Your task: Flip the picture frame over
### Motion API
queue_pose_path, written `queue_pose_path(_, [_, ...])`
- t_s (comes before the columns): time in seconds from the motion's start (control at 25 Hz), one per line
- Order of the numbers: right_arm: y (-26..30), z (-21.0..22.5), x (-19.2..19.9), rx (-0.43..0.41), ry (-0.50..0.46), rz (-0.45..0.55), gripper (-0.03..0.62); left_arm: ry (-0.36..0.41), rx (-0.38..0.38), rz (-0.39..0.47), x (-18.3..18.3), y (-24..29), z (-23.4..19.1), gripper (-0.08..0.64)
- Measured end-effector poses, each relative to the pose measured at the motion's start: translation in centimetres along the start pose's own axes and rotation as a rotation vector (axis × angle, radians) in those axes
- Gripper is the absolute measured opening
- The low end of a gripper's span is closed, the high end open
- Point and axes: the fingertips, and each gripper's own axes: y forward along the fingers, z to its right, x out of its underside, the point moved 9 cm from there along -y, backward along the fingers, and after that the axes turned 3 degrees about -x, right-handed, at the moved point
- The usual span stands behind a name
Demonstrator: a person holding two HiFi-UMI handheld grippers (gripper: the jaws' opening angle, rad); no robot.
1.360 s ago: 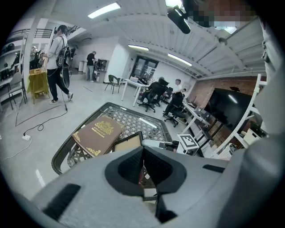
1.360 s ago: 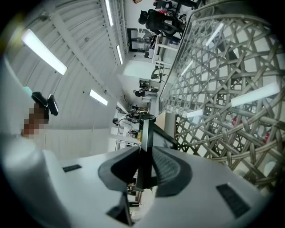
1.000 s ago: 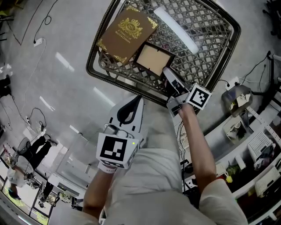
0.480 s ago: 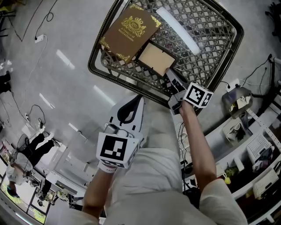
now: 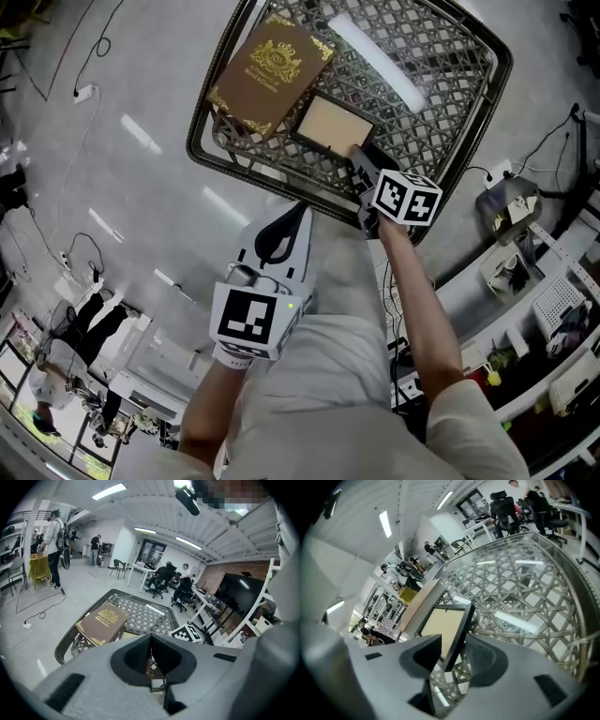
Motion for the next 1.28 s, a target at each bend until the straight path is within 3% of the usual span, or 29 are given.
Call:
queue_pose_path(0.2, [-0.9, -0.5, -0.2, 0.127, -0.123, -0.029, 0.183, 0.024, 0.036, 0.008, -1.0, 0.1, 0.1, 0.025])
queue_pose_path(0.4, [-2.9, -2.3, -1.4, 0.158, -0.225, 0.025, 0.183, 0.045, 0.027, 0.045, -2.7, -0.8, -0.1, 0.025])
queue_pose_path(0.72, [-8.4, -7.0, -3.4, 0.11, -0.415, 0.133, 0.179, 0.065, -0.014, 0.122, -4.1, -3.7, 1.0, 0.026])
queue_pose_path(1.28, [-23.6, -14.9, -7.4, 0.061, -0.584, 0.408, 0.148, 0.112, -0.034, 0.254, -6.7, -9.1, 6.0, 0.025])
